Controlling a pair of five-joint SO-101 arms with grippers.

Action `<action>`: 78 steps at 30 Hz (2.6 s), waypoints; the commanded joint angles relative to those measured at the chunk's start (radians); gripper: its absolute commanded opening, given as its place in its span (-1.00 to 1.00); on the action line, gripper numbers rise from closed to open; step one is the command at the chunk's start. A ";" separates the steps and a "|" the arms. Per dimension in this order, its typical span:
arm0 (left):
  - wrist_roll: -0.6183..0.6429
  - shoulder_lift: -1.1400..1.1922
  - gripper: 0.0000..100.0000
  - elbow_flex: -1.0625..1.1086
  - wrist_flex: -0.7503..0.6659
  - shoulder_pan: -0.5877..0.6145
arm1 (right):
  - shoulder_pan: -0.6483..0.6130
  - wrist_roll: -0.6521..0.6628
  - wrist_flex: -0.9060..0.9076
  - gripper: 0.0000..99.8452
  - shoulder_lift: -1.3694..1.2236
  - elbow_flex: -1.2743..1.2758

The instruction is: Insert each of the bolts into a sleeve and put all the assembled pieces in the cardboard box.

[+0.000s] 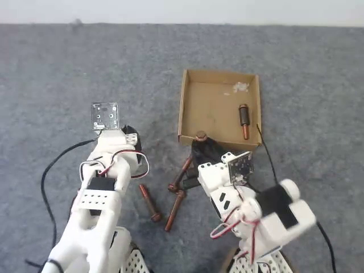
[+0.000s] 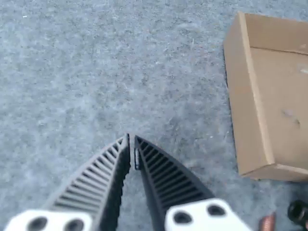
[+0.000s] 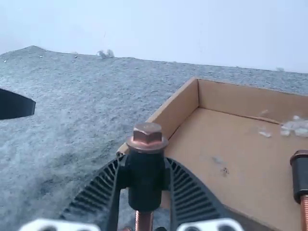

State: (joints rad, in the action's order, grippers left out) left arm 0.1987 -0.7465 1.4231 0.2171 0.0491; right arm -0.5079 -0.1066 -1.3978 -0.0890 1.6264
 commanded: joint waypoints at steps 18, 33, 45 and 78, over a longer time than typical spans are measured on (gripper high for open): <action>-0.012 0.005 -0.96 -0.005 -0.072 0.066 | 0.101 0.014 1.276 -0.99 0.992 -0.021; -0.064 0.006 -0.96 -0.042 0.032 0.058 | 0.245 0.172 1.920 -0.99 1.365 -0.187; -0.068 0.008 -0.96 -0.056 0.060 0.057 | 0.308 0.170 2.045 -0.99 1.061 -0.482; -0.123 0.008 -0.96 -0.070 0.080 0.057 | 0.375 0.170 2.236 -0.99 -0.220 -1.637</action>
State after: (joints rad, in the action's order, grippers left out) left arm 0.0821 -0.7403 1.4062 0.3015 0.1105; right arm -0.1657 0.0514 0.8470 -0.2624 0.1151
